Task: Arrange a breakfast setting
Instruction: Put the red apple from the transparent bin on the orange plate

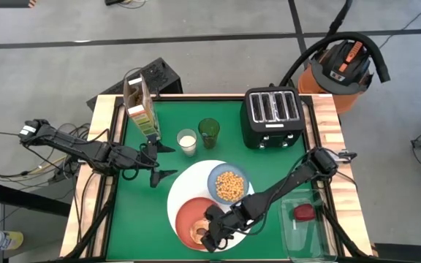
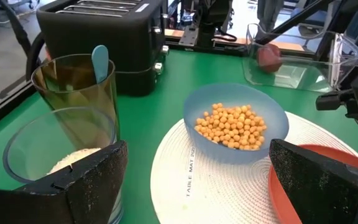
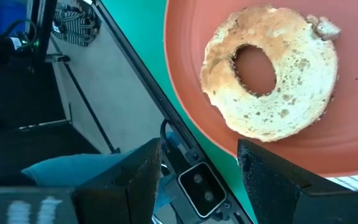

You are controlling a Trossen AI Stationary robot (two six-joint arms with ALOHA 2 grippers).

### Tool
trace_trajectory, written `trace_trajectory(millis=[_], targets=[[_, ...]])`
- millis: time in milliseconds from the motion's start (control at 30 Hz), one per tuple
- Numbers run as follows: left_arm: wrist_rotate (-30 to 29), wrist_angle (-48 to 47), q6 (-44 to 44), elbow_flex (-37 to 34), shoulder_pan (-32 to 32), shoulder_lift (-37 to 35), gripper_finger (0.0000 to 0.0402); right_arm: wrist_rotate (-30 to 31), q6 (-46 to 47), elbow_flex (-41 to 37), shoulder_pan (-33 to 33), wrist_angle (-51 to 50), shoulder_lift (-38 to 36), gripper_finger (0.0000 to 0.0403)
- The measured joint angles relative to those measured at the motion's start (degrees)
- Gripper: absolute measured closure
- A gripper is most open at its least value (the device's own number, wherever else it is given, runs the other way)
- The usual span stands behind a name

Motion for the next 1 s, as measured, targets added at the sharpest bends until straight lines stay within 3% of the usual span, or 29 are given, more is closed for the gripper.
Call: trace_trajectory(millis=[233, 700, 1000], targets=[[-0.5, 0.0, 0.0, 0.0, 0.0, 0.0, 0.0023, -0.3, -5.2, 0.0, 0.0, -0.9, 0.0, 0.0167], [-0.3, -1.1, -0.8, 0.0, 0.0, 0.0, 0.0023, -1.6, -2.7, 0.0, -0.9, -4.0, 0.0, 0.0167], [5.7, -6.4, -4.1, 0.0, 0.0, 0.0, 0.0023, -1.5, -2.4, 0.0, -1.0, -4.0, 0.0, 0.0168]])
